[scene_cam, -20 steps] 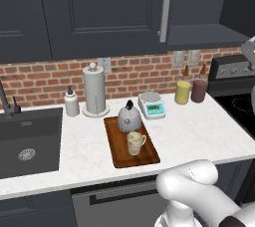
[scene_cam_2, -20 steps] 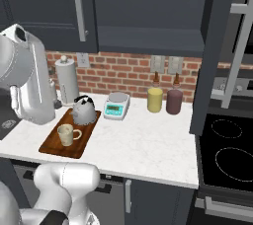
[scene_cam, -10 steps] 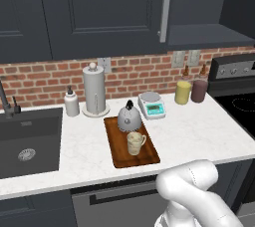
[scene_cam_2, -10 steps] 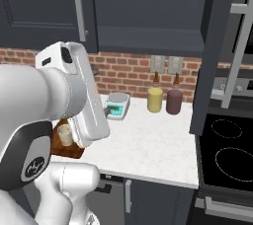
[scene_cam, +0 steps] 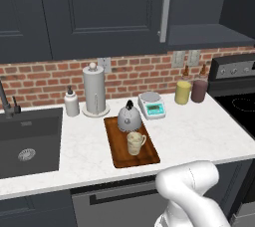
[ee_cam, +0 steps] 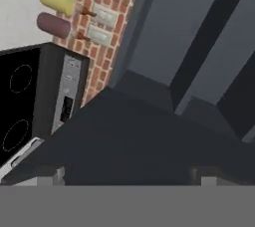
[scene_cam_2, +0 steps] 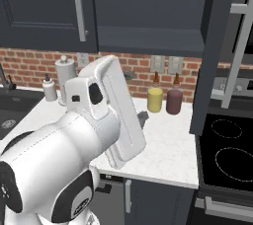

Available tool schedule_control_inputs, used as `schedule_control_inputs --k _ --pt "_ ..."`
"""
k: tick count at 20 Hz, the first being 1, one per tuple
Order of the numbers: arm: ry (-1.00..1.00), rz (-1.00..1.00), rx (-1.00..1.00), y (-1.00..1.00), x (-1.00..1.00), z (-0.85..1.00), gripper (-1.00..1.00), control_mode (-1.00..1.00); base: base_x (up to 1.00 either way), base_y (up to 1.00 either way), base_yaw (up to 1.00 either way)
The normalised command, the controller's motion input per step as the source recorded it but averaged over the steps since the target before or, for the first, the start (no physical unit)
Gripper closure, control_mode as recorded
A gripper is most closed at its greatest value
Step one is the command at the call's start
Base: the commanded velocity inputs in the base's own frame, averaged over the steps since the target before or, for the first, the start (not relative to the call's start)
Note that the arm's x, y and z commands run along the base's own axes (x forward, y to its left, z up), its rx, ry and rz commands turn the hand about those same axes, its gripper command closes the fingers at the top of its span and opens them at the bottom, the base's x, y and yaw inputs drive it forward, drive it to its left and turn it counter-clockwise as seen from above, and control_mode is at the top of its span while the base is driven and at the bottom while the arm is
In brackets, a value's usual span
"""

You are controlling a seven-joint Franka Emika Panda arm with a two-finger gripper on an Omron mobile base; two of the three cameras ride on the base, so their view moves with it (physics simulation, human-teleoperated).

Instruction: Pick the kettle from the counter and place it on the tray. Then pick the mug from the cabinet and place it on the tray. Then close the cabinet doors.

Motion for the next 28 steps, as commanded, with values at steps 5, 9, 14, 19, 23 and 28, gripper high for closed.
schedule_control_inputs --k 5,9,14,19,23,28 --pt "-0.24 -0.53 0.05 -0.37 -0.02 0.26 -1.0 -1.0 0.0 0.0 0.0" --pt "-0.13 -0.48 0.16 -0.44 -0.18 0.3 -1.0 -1.0 0.0 0.0 0.0" --pt "-0.17 -0.34 0.2 -0.36 -0.53 0.27 -1.0 -1.0 0.0 0.0 0.0" --pt "-0.23 -0.16 0.12 -0.35 -0.64 0.14 -1.0 -1.0 0.0 0.0 0.0" --pt "-0.27 -0.12 0.0 -0.2 -0.55 0.0 -1.0 -1.0 0.0 0.0 0.0" --pt "-0.07 -0.1 0.0 -0.32 -0.42 0.03 -1.0 -1.0 0.0 0.0 0.0"
